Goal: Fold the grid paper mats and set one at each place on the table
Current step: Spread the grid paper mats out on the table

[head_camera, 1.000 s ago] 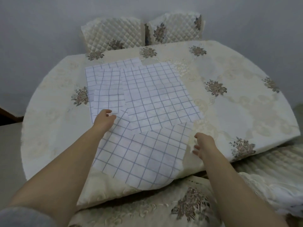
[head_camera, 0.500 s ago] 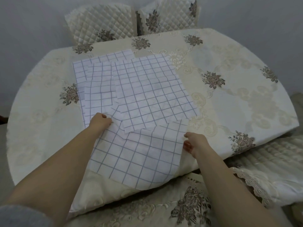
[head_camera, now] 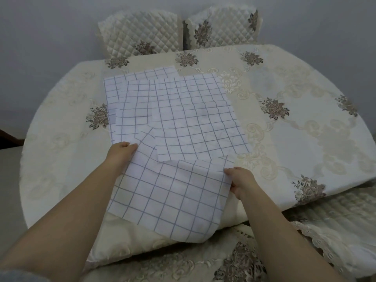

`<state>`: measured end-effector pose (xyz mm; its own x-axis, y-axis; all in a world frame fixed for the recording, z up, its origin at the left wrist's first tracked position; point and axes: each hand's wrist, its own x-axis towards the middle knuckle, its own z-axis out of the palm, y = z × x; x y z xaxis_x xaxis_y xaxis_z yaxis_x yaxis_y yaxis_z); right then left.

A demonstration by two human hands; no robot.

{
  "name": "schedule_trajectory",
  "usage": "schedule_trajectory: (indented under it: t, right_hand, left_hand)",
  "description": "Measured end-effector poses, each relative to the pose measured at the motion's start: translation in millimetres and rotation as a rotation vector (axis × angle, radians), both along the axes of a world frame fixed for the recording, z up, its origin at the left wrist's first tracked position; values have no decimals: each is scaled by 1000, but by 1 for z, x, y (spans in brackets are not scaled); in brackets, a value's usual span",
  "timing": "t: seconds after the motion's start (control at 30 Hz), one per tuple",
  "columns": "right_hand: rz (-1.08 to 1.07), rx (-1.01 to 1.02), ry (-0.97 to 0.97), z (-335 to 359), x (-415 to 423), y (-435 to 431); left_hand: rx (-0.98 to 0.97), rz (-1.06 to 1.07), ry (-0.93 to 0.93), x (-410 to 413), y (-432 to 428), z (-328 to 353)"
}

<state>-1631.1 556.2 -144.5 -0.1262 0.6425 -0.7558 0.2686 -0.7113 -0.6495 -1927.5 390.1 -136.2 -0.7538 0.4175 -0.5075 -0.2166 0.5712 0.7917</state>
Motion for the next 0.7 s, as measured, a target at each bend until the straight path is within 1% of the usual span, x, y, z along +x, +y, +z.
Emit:
schedule_trajectory:
  t: [0.13,0.23,0.33,0.5,0.63,0.7]
  right_hand:
    - [49,35,23,-6,-17,3]
    - [123,70,45,-24,-31,9]
    - [198,88,39,-26,-51,11]
    - [366,181,-36,-59,-83,32]
    - [404,222,-40,-14,-113,16]
    - [405,273,-24,-5,-127,15]
  left_hand:
    - [16,76,36,-6,-21,1]
    - [-21,98,80,-10,-41,0]
    - [-33,116,120,-11,-62,0]
    - [-79,176,146,-9,-86,4]
    - [-65,247,127,-11,-111,-2]
    - [-69,251,114,-11,-122,-4]
